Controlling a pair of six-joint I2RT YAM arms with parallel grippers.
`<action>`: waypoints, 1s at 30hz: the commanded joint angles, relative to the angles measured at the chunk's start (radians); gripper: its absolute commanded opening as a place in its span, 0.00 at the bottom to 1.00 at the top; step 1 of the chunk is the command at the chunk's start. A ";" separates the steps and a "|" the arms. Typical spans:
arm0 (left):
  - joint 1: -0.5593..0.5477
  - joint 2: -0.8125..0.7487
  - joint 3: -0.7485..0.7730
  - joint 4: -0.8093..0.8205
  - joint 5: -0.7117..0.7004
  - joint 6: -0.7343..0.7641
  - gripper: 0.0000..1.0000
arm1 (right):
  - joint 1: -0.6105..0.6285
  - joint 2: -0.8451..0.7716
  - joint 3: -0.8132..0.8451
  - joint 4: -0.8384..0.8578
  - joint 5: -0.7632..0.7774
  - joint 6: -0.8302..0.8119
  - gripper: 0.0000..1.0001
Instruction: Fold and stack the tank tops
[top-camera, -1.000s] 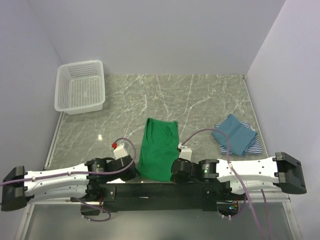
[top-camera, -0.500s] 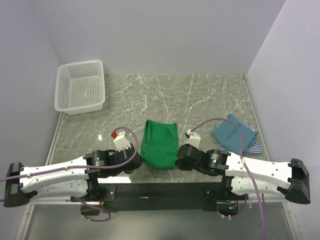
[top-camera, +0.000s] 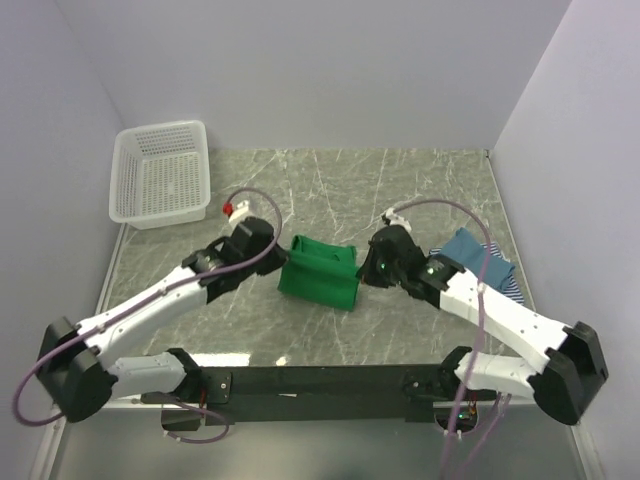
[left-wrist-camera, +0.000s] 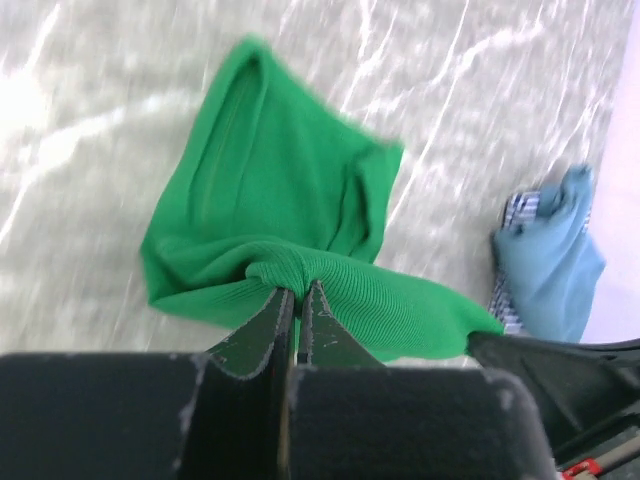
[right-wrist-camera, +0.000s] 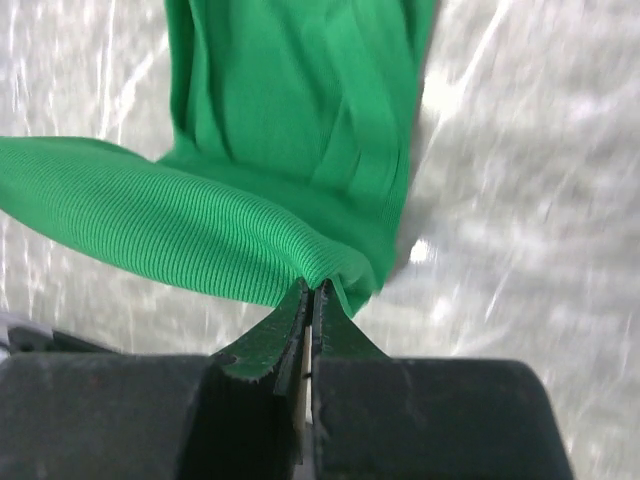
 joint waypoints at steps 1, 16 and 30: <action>0.099 0.113 0.104 0.123 0.097 0.124 0.01 | -0.115 0.109 0.079 0.079 -0.119 -0.136 0.00; 0.374 0.589 0.438 0.282 0.298 0.264 0.54 | -0.374 0.559 0.375 0.126 -0.192 -0.235 0.56; 0.184 0.483 0.234 0.100 -0.009 0.222 0.41 | -0.226 0.307 0.067 0.324 -0.227 -0.046 0.59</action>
